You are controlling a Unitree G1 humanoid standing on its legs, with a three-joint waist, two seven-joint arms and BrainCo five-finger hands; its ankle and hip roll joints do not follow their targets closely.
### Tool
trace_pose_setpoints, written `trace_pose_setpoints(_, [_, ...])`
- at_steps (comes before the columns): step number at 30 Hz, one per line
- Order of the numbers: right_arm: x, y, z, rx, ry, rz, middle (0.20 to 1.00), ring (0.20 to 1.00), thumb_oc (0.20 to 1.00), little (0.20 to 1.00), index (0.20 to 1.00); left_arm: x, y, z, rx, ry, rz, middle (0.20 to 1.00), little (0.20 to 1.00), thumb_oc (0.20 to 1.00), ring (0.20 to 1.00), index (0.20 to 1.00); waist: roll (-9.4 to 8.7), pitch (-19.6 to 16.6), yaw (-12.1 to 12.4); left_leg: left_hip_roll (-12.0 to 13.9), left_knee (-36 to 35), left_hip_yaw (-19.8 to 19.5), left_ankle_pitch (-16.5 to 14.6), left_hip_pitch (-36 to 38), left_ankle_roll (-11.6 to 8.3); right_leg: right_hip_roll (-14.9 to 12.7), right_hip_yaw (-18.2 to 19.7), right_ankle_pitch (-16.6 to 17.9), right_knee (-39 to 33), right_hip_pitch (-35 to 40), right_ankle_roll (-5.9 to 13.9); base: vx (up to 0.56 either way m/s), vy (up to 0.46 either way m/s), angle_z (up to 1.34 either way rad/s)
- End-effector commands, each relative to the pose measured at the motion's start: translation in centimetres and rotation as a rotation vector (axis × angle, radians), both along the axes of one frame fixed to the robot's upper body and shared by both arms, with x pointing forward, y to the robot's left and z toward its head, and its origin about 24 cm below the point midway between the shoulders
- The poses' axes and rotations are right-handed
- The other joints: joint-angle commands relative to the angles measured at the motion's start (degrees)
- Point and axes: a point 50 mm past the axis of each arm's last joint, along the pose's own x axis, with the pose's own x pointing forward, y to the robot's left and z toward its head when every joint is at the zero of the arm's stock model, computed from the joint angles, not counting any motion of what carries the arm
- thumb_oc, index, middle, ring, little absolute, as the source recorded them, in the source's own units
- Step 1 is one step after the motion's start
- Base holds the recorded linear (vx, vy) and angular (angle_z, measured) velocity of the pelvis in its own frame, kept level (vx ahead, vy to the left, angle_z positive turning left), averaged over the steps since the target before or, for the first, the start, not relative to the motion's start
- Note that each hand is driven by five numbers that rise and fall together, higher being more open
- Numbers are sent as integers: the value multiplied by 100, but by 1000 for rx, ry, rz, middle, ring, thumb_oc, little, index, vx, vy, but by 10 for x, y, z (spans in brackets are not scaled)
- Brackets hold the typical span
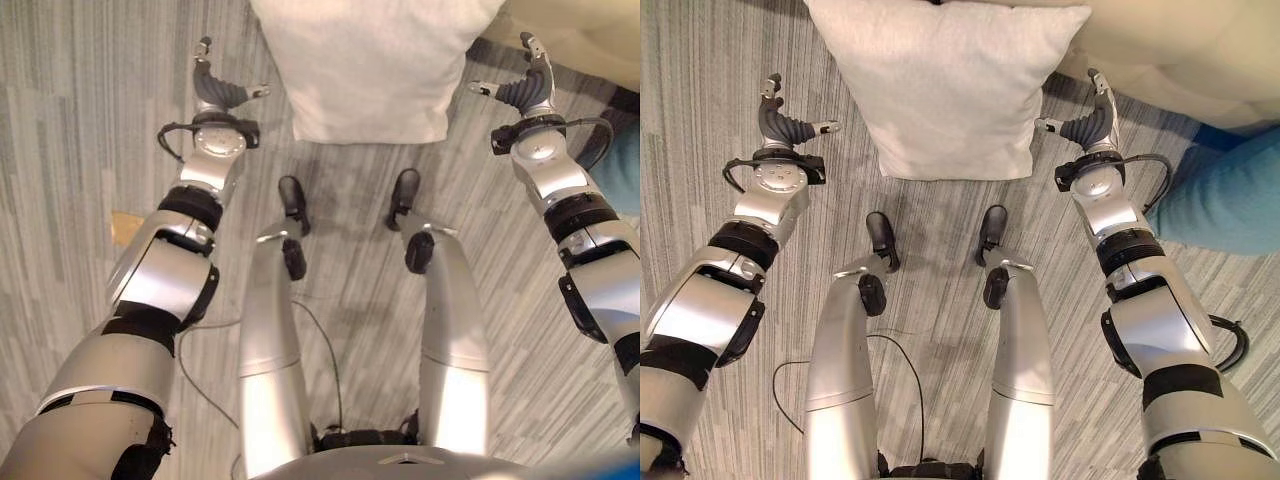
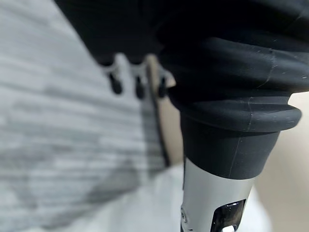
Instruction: Pick up all the scattered cushions and arrange them neatly on the sofa.
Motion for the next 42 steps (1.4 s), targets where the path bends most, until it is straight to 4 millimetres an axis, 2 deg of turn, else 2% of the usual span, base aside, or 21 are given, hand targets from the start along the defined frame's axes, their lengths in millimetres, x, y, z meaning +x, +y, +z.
trace_pose_setpoints(1, [-2, -4, -17, 30, 7, -6, 1000, 1000, 1000, 1000, 1000, -7, 23, -15, -56, 13, 67, 1000, 1000, 1000, 1000, 1000, 80, -462, -119, 37, 163, -227, -18, -156, -253, -26, 577, 61, -74, -119, 833, 61, 14, -8])
trace_pose_setpoints(6, [-1, -1, -5, 24, -18, -12, 1000, 1000, 1000, 1000, 1000, -7, 30, -10, -99, 10, 85, 1000, 1000, 1000, 1000, 1000, 95, -407, -137, 138, 680, -312, -182, -638, -212, -32, 669, -80, 426, -635, 785, 64, 2, -6])
trace_pose_setpoints(10, [0, -1, 6, 40, -51, -26, 1000, 1000, 1000, 1000, 1000, -7, 32, -1, -136, -17, 89, 1000, 1000, 1000, 1000, 1000, 151, -271, -150, 171, 812, -410, -216, -725, -198, 15, 649, -113, 471, -650, 784, 8, -8, -4])
trace_pose_setpoints(14, [1, 2, 18, 83, -73, -20, 1000, 1000, 1000, 1000, 1000, -4, 25, 14, -190, -73, 55, 1000, 1000, 1000, 1000, 1000, 240, -31, -163, 248, 1016, -575, -235, -823, -176, 90, 576, -114, 577, -651, 782, 13, -36, -9])
trace_pose_setpoints(15, [2, 4, 20, 104, -82, -18, 1000, 1000, 1000, 1000, 1000, -3, 18, 19, -255, -101, 23, 1000, 1000, 1000, 1000, 1000, 267, 36, -166, 276, 1090, -626, -250, -866, -173, 127, 556, -123, 598, -651, 780, 13, -34, -10])
trace_pose_setpoints(17, [3, 6, 22, 130, -88, -17, 1000, 1000, 1000, 1000, 1000, -2, 12, 23, -284, -119, -12, 1000, 1000, 1000, 1000, 1000, 292, 83, -170, 293, 1139, -674, -268, -876, -156, 157, 550, -139, 628, -651, 780, 15, -27, -12])
trace_pose_setpoints(18, [3, 10, 24, 162, -103, -4, 1000, 1000, 1000, 1000, 1000, -1, 3, 26, -298, -142, -47, 1000, 1000, 1000, 1000, 1000, 310, 85, -179, 333, 1184, -723, -282, -895, -151, 188, 524, -139, 624, -651, 781, 19, -16, -14])
trace_pose_setpoints(22, [6, 27, 30, 274, -135, 40, 1000, 1000, 1000, 1000, 1000, 2, -7, 26, -361, -145, -58, 1000, 1000, 1000, 1000, 1000, 348, 89, -166, 407, 1313, -787, -344, -968, -128, 249, 481, -123, 615, -651, 803, 26, -10, -9])
trace_pose_setpoints(26, [8, 36, 32, 306, -130, 67, 1000, 1000, 1000, 1000, 1000, 4, -18, 31, -386, -152, -94, 1000, 1000, 1000, 1000, 1000, 372, 92, -158, 428, 1353, -777, -371, -969, -121, 272, 497, -120, 618, -651, 808, 18, 5, -7])
trace_pose_setpoints(29, [10, 57, 37, 341, -124, 125, 1000, 1000, 1000, 1000, 1000, 6, -35, 44, -348, -162, -148, 1000, 1000, 1000, 1000, 1000, 450, 92, -118, 447, 1443, -809, -396, -970, -97, 276, 489, -129, 676, -651, 801, 10, 13, -3])
trace_pose_setpoints(33, [11, 72, 39, 343, -123, 164, 1000, 1000, 1000, 1000, 1000, 7, -48, 49, -324, -168, -174, 1000, 1000, 1000, 1000, 1000, 471, 92, -100, 436, 1451, -825, -400, -971, -90, 279, 492, -115, 680, -651, 800, 0, 0, 0])
trace_pose_setpoints(36, [11, 94, 39, 328, -113, 219, 1000, 1000, 1000, 1000, 1000, 8, -61, 50, -310, -164, -201, 1000, 1000, 1000, 1000, 1000, 494, 92, -83, 437, 1468, -838, -402, -971, -82, 286, 483, -116, 687, -651, 800, 0, 0, 0])
trace_pose_setpoints(37, [10, 111, 40, 300, -112, 265, 1000, 1000, 1000, 1000, 1000, 8, -73, 51, -302, -165, -225, 1000, 1000, 1000, 1000, 1000, 502, 92, -67, 425, 1494, -852, -393, -972, -77, 296, 473, -128, 730, -651, 784, 0, 0, 0])
trace_pose_setpoints(39, [9, 118, 40, 296, -113, 278, 1000, 1000, 1000, 1000, 1000, 8, -77, 52, -301, -169, -236, 1000, 1000, 1000, 1000, 1000, 503, 92, -59, 424, 1520, -865, -393, -972, -79, 303, 477, -129, 742, -651, 779, 0, 0, 0])
trace_pose_setpoints(42, [5, 141, 44, 239, -120, 339, 1000, 1000, 1000, 1000, 1000, 8, -91, 53, -290, -169, -272, 1000, 1000, 1000, 1000, 1000, 512, 92, -44, 421, 1508, -887, -383, -972, -75, 319, 466, -116, 734, -651, 778, 0, 0, 0])
